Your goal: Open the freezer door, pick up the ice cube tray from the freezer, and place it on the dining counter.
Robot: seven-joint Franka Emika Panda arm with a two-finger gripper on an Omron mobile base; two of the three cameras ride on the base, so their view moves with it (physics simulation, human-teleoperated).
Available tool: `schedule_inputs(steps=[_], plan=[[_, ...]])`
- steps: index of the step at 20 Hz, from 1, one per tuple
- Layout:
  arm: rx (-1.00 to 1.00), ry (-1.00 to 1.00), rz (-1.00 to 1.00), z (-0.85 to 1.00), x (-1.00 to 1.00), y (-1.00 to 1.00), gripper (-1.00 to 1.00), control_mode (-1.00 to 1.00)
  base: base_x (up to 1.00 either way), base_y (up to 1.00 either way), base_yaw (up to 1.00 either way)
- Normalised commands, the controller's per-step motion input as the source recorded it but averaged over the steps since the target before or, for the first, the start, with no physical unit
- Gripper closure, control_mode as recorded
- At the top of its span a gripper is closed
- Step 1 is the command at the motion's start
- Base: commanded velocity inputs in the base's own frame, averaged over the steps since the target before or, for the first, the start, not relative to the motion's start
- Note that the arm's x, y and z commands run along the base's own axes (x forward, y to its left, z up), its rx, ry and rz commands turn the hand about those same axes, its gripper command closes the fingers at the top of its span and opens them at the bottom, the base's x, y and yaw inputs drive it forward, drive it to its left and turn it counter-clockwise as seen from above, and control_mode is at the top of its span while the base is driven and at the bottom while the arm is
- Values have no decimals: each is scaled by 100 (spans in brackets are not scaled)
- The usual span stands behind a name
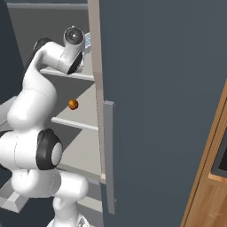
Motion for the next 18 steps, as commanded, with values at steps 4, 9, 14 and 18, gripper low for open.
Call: schedule_inputs(steps=[4, 9, 14, 18], plan=[[0, 4, 0, 53, -21, -16, 100, -100, 0, 0, 0], [0, 9, 0, 33, -45, -3, 100, -100, 0, 0, 0], [0, 5, 0, 0, -73, 0, 100, -100, 0, 0, 0], [0, 0, 0, 2, -74, 0, 100, -100, 0, 0, 0]])
